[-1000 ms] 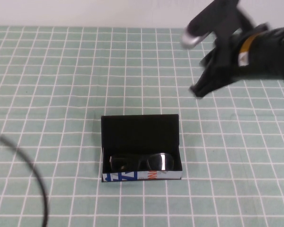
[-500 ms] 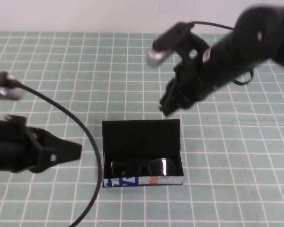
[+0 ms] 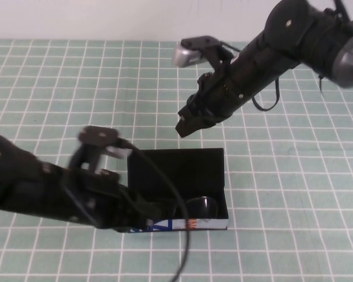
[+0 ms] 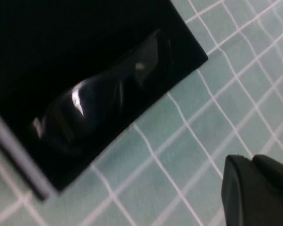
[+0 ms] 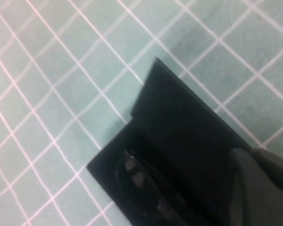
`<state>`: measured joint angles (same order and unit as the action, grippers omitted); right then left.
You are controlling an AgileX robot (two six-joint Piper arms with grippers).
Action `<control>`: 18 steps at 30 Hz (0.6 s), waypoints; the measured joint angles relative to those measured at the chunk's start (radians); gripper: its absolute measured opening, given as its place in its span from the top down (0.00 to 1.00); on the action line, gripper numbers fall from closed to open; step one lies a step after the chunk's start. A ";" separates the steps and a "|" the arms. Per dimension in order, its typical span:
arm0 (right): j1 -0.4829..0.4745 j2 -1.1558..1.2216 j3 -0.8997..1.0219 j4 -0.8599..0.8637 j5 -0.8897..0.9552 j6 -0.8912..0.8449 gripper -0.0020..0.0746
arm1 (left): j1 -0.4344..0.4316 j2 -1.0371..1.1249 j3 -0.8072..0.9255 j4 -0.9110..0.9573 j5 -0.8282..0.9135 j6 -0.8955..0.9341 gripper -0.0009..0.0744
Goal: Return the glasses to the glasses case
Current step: Close the glasses case
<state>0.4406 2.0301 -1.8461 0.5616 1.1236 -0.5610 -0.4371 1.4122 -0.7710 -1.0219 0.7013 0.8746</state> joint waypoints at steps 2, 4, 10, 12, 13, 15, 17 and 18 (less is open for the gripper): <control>0.000 0.014 0.000 -0.004 -0.006 0.000 0.99 | -0.064 0.017 0.000 0.000 -0.095 -0.004 0.99; 0.000 0.021 0.000 -0.003 -0.023 0.000 0.99 | -0.109 0.033 0.000 0.000 -0.176 -0.004 0.99; 0.000 0.025 0.000 -0.008 -0.114 0.000 0.99 | -0.150 0.126 0.000 -0.006 -0.263 -0.004 0.99; -0.002 0.025 0.000 -0.008 -0.127 0.000 0.99 | -0.150 0.164 0.000 -0.006 -0.265 -0.004 0.99; -0.005 0.026 0.000 -0.010 -0.130 0.000 0.99 | -0.150 0.183 0.000 -0.008 -0.267 -0.004 0.99; -0.011 0.030 -0.001 -0.010 -0.130 0.000 0.99 | -0.150 0.213 0.000 -0.014 -0.271 -0.004 0.99; -0.019 0.041 -0.002 -0.010 -0.121 0.000 0.99 | -0.150 0.231 0.000 -0.019 -0.274 -0.004 0.99; -0.021 0.045 -0.002 -0.010 -0.113 0.000 0.99 | -0.150 0.234 0.000 -0.019 -0.276 -0.004 0.99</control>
<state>0.4193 2.0751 -1.8485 0.5519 1.0109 -0.5610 -0.5874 1.6464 -0.7710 -1.0407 0.4249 0.8706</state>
